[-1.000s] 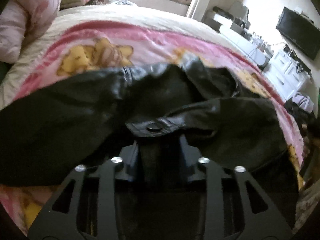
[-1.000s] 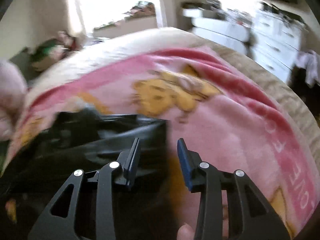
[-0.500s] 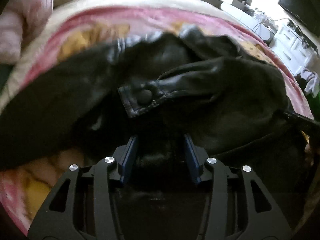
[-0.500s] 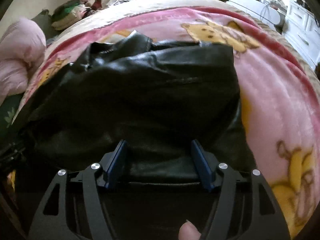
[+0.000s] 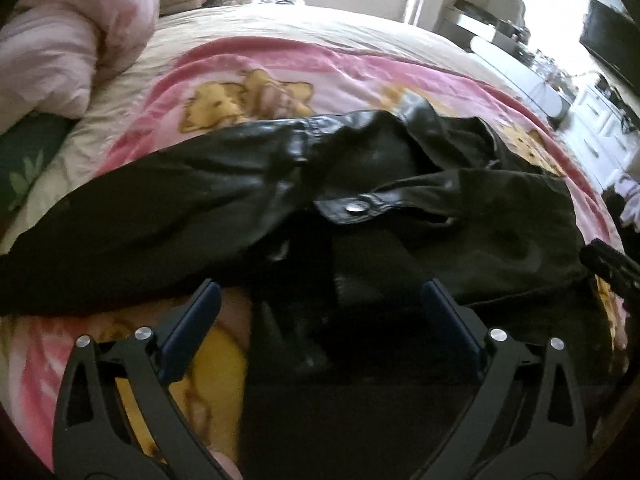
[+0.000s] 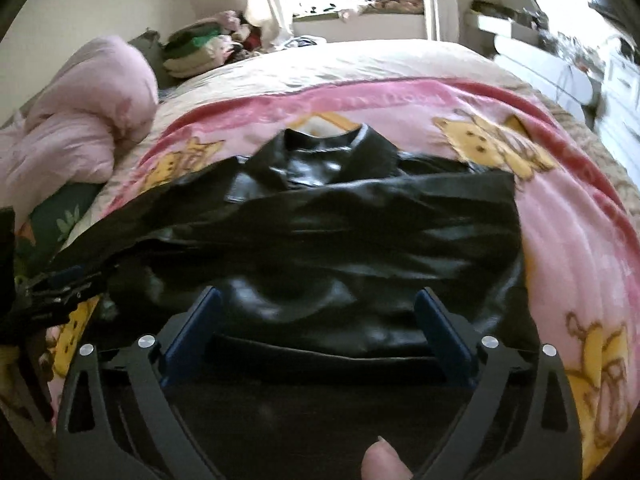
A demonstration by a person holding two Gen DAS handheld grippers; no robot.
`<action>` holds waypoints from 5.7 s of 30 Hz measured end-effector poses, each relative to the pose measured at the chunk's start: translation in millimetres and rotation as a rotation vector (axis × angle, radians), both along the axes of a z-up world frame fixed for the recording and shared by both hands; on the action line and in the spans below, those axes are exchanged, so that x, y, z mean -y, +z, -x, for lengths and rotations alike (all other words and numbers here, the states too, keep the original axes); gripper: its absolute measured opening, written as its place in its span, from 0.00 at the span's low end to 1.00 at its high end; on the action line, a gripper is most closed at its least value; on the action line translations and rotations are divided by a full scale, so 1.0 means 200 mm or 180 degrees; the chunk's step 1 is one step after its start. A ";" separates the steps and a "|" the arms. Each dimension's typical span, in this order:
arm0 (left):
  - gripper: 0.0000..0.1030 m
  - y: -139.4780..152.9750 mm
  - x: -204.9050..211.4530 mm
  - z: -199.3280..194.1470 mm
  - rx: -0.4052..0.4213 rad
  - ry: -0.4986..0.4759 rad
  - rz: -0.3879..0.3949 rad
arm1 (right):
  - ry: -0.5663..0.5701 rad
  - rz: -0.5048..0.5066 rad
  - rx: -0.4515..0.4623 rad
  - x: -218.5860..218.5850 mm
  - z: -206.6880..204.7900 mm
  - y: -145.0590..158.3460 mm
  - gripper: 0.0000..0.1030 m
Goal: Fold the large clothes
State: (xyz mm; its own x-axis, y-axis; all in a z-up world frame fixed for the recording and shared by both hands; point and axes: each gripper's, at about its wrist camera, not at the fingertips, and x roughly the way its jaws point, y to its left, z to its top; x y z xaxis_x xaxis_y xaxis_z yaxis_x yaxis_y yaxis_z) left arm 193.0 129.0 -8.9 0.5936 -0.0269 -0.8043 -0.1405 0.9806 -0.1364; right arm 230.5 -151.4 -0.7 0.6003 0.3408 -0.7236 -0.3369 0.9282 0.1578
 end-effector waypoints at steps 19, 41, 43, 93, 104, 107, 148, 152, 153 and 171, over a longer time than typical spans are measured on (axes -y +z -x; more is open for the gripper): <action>0.91 0.05 -0.58 0.16 0.0000 0.1088 0.0085 | 0.0699 -0.0180 0.0152 -0.69 0.06 0.17 0.96; 0.91 0.00 -1.10 0.35 -0.0158 0.2034 0.0442 | 0.1260 -0.0213 0.0144 -1.27 0.09 0.23 0.96; 0.91 -0.02 -1.13 0.37 -0.0180 0.2108 0.0490 | 0.1269 -0.0210 0.0144 -1.28 0.09 0.22 0.96; 0.00 0.84 -0.04 0.12 0.1703 0.0065 0.0198 | 0.0145 -0.0463 0.0080 -0.01 0.22 0.21 0.96; 0.00 0.49 0.57 -0.06 0.1240 -0.1078 -0.0333 | -0.0694 -0.0729 0.0069 0.55 0.21 0.25 0.96; 0.00 0.35 0.72 -0.06 0.1084 -0.1433 -0.0498 | -0.0951 -0.0637 0.0075 0.68 0.22 0.24 0.96; 0.91 0.21 -0.11 -0.09 0.0515 -0.0320 0.0292 | -0.0050 0.0783 0.0547 -0.25 0.14 0.00 0.96; 0.91 0.15 -0.07 -0.12 0.0465 -0.0413 0.0230 | -0.0519 0.0457 0.0524 0.03 0.09 0.06 0.96; 0.91 0.14 -0.07 -0.14 0.0461 -0.0426 0.0213 | -0.0601 0.0449 0.0506 0.09 0.09 0.06 0.96; 0.72 -0.03 -0.11 -0.34 0.0310 -0.0460 0.0531 | -0.1041 -0.0883 -0.0783 0.52 -0.22 -0.19 0.41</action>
State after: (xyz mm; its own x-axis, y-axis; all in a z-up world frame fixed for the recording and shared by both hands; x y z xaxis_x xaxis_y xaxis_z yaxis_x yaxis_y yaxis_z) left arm 261.0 151.9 -15.0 0.6485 -0.2448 -0.7208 0.0215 0.9524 -0.3042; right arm 273.5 -255.6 -37.8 0.5308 0.3629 -0.7659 0.0432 0.8909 0.4521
